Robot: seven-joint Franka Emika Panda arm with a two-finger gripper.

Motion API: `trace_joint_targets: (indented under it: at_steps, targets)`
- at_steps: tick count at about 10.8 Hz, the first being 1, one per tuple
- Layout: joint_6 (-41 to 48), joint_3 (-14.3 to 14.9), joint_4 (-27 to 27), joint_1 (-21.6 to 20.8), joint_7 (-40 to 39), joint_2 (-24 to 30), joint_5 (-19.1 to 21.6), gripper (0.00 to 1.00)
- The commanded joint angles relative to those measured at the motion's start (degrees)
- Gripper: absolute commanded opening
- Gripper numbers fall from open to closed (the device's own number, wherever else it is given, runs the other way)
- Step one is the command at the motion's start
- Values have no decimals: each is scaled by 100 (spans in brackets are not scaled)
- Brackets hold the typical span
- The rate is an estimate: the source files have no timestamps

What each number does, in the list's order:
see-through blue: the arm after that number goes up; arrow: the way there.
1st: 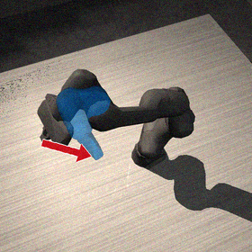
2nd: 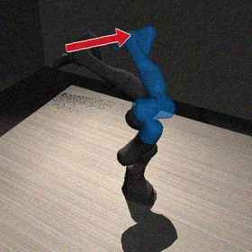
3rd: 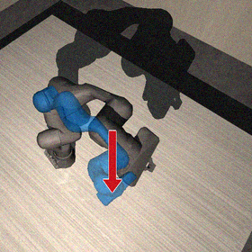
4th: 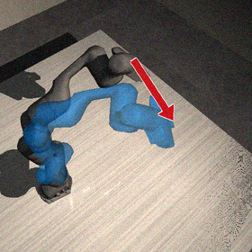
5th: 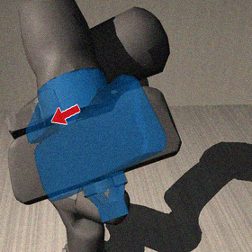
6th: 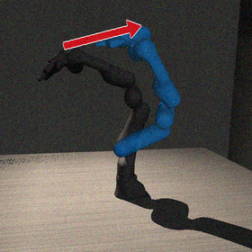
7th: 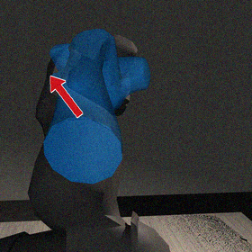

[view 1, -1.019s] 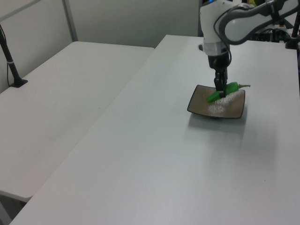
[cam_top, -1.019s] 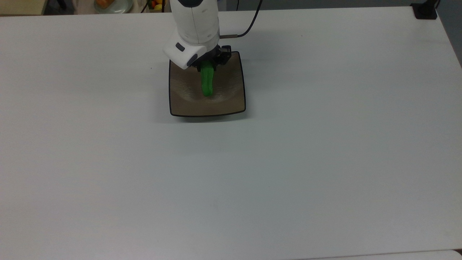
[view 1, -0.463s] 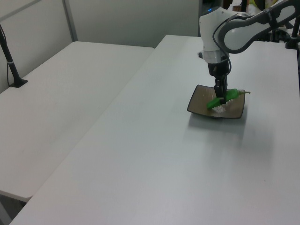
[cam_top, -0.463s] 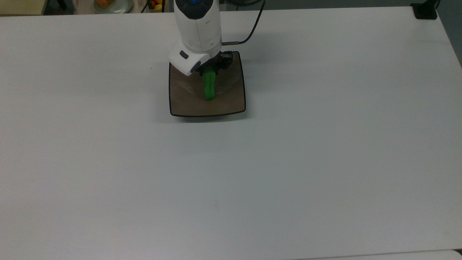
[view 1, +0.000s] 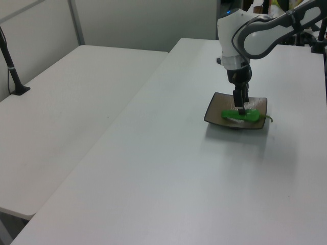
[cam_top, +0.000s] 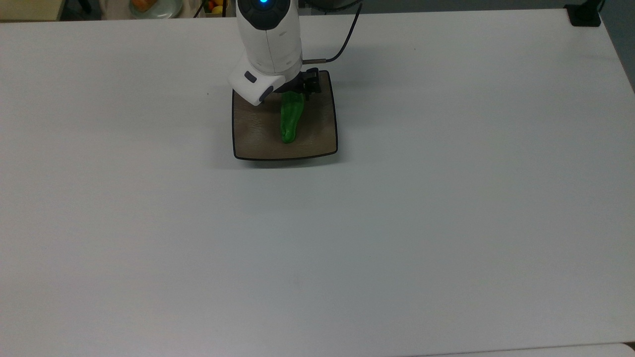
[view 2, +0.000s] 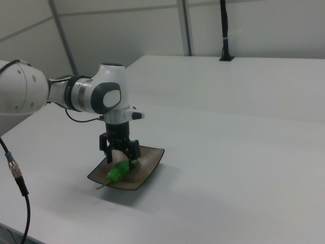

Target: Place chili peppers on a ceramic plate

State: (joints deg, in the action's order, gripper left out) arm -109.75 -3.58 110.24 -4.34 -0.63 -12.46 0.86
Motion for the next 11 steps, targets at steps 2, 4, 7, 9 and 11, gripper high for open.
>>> trace_joint_targets:
  at_steps: [2,4,7,9,11]
  targets:
    - [-12,-47,-64,38,62,453,-60,100]
    - [373,-47,-423,12,439,656,-51,100]
    - [910,-47,-968,-102,826,1033,28,100]
    - [1173,-55,-1136,-286,977,1332,45,100]
    - [1568,-29,-1390,-435,960,1430,168,100]
